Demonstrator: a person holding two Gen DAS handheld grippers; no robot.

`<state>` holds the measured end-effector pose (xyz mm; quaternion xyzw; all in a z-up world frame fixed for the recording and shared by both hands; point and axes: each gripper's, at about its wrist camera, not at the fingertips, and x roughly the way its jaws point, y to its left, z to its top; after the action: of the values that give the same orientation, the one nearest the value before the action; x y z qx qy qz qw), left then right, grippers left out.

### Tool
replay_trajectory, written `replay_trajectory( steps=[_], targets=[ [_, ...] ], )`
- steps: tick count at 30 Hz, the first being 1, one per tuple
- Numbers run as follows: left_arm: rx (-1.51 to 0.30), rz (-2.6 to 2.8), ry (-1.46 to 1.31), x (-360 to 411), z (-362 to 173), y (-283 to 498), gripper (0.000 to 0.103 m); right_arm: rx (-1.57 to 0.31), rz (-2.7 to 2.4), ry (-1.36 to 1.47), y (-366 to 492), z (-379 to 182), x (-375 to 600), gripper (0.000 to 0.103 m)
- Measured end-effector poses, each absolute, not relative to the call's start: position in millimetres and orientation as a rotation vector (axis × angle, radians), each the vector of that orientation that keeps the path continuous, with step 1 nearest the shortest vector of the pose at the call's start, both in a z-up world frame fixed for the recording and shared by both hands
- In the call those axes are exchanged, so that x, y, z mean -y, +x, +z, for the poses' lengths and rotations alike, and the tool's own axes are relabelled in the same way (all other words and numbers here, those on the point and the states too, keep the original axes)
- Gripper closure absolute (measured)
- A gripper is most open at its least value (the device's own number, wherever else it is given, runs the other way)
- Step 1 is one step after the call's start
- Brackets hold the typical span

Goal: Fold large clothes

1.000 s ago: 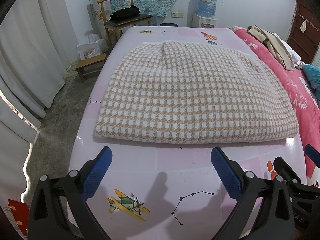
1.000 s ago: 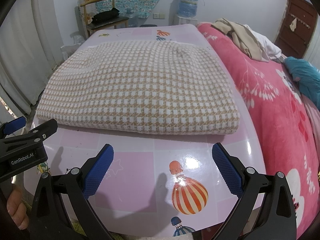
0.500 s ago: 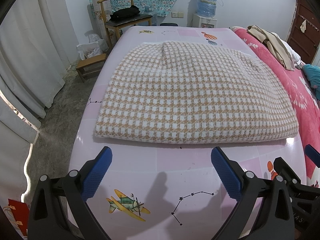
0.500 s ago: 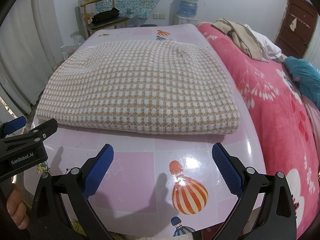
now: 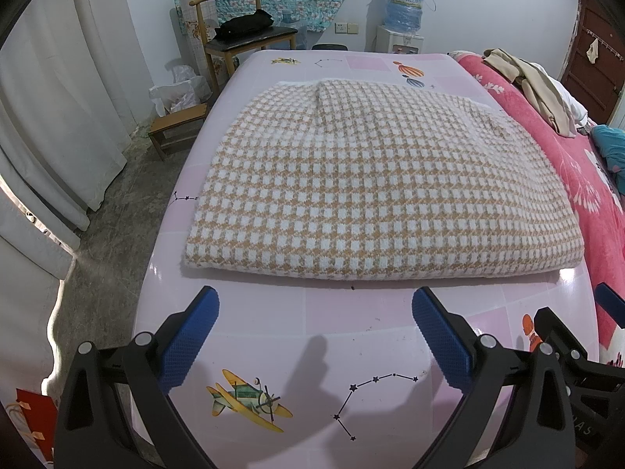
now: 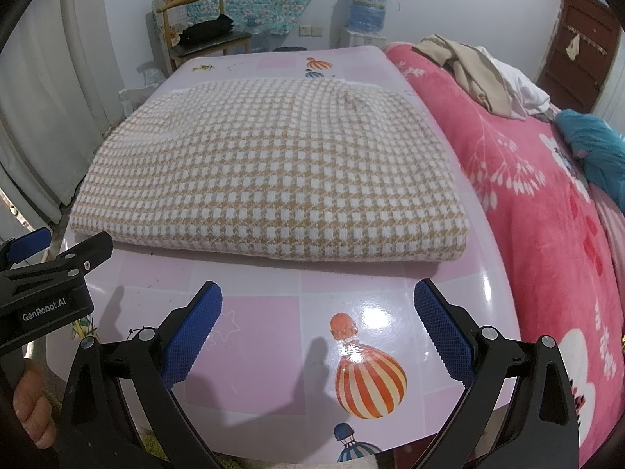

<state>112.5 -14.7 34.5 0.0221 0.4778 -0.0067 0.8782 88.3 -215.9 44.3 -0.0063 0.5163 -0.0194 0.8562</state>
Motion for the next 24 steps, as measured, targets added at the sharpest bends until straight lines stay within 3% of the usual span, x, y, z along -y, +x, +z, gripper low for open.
replay_trajectory(
  steps=[24],
  targets=[
    [-0.997, -0.014, 0.044, 14.0, 34.0, 112.6, 0.006, -1.087, -0.038, -0.018, 87.8, 43.3, 216.5, 0.008]
  ],
)
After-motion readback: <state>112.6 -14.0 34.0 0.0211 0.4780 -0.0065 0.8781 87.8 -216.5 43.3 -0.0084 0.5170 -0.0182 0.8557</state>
